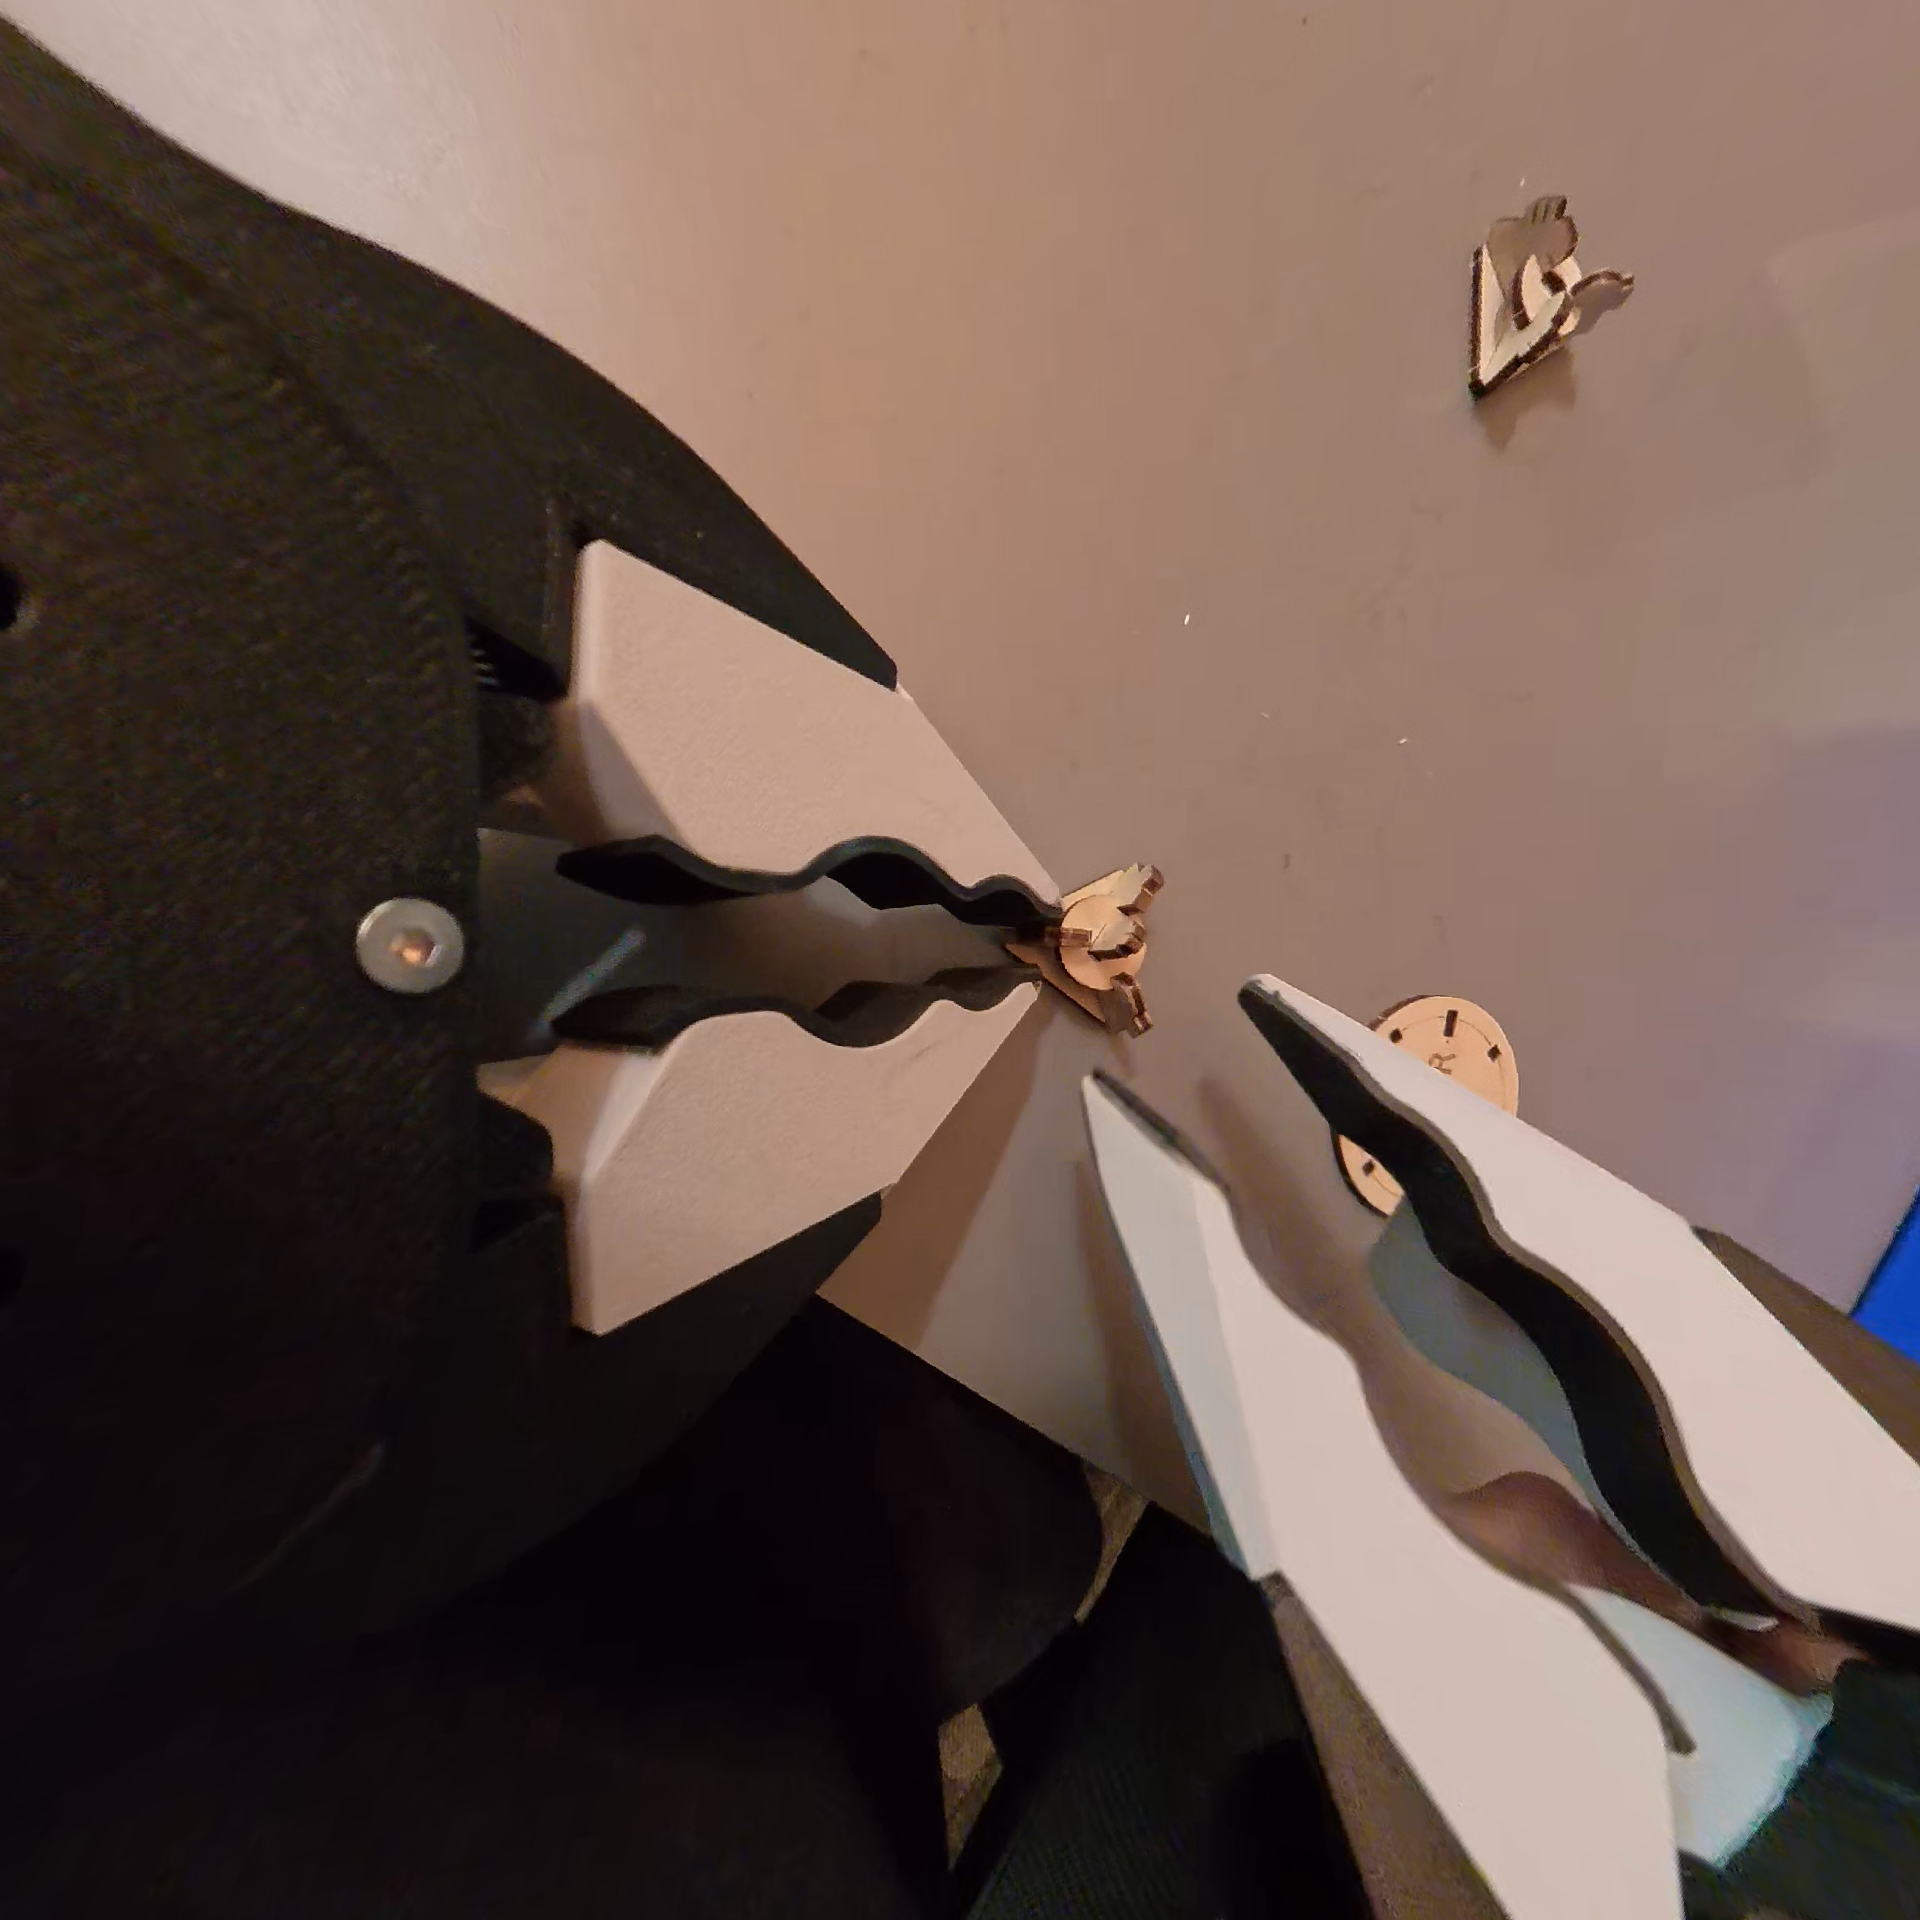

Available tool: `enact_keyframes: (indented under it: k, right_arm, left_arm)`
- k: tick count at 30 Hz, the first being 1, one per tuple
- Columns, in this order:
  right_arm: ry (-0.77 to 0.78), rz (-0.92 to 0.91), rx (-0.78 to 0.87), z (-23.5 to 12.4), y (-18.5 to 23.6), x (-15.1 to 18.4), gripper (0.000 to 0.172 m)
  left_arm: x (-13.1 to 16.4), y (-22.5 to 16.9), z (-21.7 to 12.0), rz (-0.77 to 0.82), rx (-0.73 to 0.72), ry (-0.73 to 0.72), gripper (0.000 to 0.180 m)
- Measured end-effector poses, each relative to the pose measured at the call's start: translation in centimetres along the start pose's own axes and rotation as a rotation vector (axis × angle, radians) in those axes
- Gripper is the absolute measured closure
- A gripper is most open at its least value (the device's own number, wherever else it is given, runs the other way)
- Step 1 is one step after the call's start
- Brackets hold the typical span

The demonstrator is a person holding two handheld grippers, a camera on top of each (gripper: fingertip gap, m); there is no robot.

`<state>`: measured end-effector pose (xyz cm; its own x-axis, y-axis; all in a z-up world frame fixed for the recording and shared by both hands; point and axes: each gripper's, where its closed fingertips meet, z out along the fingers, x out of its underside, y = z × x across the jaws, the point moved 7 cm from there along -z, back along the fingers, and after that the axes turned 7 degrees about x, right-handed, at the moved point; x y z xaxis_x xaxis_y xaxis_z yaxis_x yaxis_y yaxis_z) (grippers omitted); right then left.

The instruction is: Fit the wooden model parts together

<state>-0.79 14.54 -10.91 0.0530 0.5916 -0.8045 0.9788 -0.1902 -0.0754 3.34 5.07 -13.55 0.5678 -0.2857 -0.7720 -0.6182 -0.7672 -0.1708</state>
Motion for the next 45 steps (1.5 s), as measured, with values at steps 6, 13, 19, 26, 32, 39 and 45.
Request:
enact_keyframes:
  k: [6,13,19,26,32,39,45]
  right_arm:
    - [-0.078,-0.459,0.162,-0.9,1.0,0.0,0.132]
    - [-0.194,-0.74,0.033,-1.5,2.3,-0.7,0.124]
    - [-0.256,-0.836,-0.052,-2.0,3.0,-1.9,0.134]
    - [-0.244,-0.872,-0.077,-1.6,3.4,-2.1,0.144]
    - [-0.258,-0.877,-0.08,-1.8,3.3,-2.1,0.154]
    - [-0.287,-0.775,-0.045,-2.0,2.3,-2.6,0.154]
    - [-0.292,-0.608,-0.078,-2.4,1.9,-2.9,0.154]
  left_arm:
    - [-0.2,0.9,-1.1,-0.163,0.146,-0.073,0.177]
    - [-0.7,1.5,-3.4,-0.479,0.583,-0.164,0.177]
    - [-0.4,1.3,-4.1,-0.534,0.71,-0.141,0.176]
    - [-0.4,0.8,-4.3,-0.541,0.796,-0.137,0.176]
    - [-0.3,1.2,-4.3,-0.555,0.812,-0.145,0.177]
    - [-0.7,1.3,-5.0,-0.453,0.762,-0.236,0.145]
    - [-1.7,0.4,-6.4,-0.097,0.473,-0.433,0.142]
